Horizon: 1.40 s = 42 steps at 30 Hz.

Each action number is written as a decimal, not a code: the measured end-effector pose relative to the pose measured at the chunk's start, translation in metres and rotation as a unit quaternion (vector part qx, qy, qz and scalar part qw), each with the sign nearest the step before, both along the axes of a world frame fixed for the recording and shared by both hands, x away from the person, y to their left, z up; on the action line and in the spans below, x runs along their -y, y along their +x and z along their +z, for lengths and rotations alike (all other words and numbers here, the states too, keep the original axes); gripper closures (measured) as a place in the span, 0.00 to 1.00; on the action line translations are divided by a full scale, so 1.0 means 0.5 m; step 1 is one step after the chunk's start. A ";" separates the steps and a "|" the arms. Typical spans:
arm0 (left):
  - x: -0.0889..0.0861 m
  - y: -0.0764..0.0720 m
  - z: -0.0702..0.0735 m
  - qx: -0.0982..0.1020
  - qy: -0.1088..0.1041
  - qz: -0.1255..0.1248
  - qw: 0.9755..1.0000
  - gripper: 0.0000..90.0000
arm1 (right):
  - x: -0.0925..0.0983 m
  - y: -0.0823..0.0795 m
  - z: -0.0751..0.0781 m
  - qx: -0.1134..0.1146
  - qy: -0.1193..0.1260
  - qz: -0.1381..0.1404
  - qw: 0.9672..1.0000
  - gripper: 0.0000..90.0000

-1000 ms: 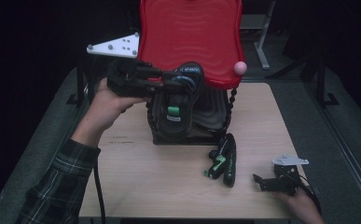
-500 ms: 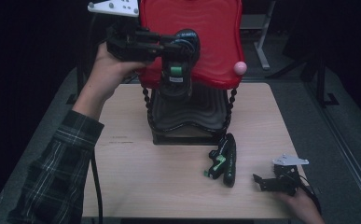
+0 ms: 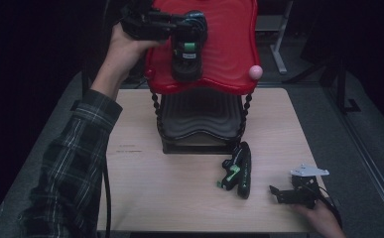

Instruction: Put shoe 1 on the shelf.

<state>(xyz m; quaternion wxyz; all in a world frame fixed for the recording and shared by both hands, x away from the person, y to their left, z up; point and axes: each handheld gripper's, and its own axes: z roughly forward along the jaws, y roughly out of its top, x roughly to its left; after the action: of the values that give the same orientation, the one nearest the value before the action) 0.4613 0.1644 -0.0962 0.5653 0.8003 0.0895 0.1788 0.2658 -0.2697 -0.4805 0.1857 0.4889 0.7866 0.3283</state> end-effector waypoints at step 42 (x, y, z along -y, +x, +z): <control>-0.068 -0.032 -0.044 -0.048 0.002 0.026 0.999 0.10 | 0.003 -0.008 0.000 -0.001 0.000 -0.001 1.000 0.02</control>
<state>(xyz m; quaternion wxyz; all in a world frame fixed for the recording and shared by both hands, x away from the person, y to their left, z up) 0.4451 0.1985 -0.1180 0.5542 0.8063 0.1371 0.1549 0.2618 -0.2714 -0.4805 0.1859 0.4899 0.7863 0.3275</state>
